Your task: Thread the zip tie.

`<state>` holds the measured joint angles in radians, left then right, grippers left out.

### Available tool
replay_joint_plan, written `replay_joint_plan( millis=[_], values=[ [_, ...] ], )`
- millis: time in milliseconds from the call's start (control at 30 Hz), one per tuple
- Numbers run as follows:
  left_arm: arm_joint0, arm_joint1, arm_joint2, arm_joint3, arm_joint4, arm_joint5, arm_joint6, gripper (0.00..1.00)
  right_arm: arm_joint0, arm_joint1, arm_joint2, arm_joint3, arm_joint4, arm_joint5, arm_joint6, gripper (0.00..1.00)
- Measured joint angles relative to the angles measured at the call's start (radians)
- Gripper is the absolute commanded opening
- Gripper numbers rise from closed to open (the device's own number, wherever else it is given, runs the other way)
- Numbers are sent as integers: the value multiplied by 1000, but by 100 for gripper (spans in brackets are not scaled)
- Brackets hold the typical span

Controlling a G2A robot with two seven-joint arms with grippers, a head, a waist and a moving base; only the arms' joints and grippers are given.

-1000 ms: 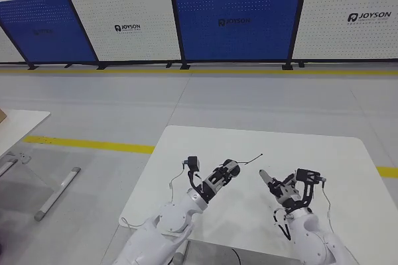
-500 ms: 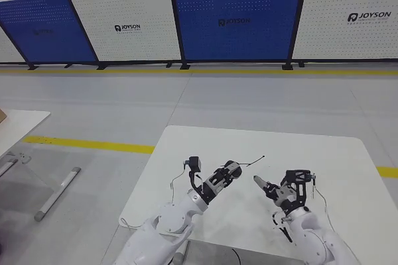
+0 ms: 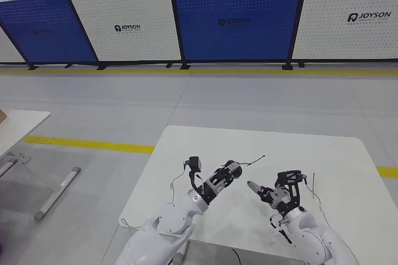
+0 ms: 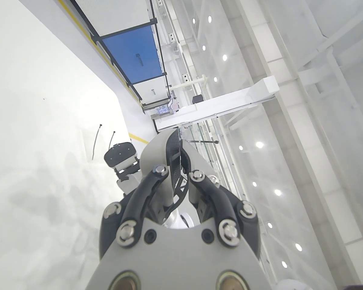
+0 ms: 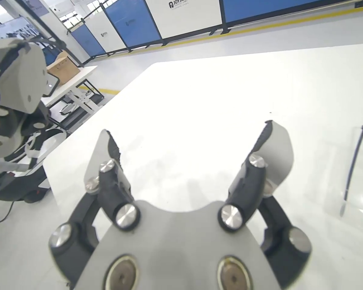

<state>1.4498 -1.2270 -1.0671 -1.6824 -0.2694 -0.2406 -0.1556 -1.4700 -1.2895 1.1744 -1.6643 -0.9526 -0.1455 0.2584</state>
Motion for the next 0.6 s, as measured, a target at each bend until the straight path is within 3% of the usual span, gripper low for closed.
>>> replay_joint_plan(
  millis=[133, 167, 233, 333, 600],
  values=[
    [-1, -1, 5, -5, 18, 9, -2, 0, -7, -1, -3, -15, 8, -25, -51, 97],
    [-1, -1, 5, -5, 20, 10, -2, 0, -9, 0, -1, -16, 9, -29, -57, 49],
    [-1, -1, 5, -5, 24, 12, -2, 0, -10, 1, 0, -16, 8, -34, -63, 39],
    [0, -1, 6, -5, 33, 13, -4, 0, -8, 1, 0, -14, 9, -38, -64, 16],
    [0, -3, 15, -5, 56, 18, -1, 0, 1, 0, -13, -13, 10, -45, -47, 17]
  ],
)
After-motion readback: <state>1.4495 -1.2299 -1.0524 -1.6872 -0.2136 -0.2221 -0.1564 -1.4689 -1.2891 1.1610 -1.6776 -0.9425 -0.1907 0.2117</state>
